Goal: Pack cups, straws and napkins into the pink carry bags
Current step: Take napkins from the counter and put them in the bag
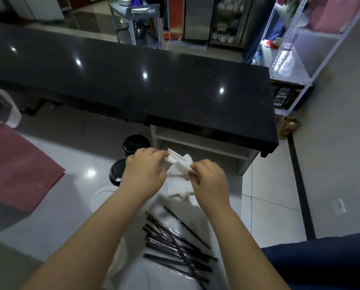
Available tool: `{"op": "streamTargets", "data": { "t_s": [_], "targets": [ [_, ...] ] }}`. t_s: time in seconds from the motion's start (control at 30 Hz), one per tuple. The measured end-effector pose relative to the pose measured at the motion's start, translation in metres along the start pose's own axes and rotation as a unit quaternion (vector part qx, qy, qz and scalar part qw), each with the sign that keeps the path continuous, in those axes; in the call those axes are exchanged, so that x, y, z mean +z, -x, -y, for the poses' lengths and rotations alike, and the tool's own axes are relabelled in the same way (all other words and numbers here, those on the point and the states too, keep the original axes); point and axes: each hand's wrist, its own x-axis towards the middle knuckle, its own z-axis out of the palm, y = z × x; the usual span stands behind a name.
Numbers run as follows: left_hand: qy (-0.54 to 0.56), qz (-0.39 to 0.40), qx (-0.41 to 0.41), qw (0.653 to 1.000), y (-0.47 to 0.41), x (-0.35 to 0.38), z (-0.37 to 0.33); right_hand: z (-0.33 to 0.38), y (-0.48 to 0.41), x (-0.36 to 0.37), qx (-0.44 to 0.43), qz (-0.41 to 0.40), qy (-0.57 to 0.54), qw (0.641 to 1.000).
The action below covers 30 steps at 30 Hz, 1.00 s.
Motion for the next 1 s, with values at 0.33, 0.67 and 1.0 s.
{"op": "streamTargets", "data": {
  "t_s": [0.33, 0.67, 1.0],
  "targets": [
    [0.015, -0.113, -0.084, 0.99, 0.064, -0.073, 0.068, 0.092, 0.003, 0.006, -0.163, 0.002, 0.041, 0.986],
    [-0.01, -0.147, -0.067, 0.987, 0.143, -0.138, 0.188, 0.237, 0.031, 0.057, -0.204, -0.011, 0.011, 0.979],
    [-0.026, -0.157, -0.035, 0.987, 0.195, -0.182, 0.333, 0.359, 0.054, 0.118, -0.145, -0.064, 0.025, 0.987]
  ]
}}
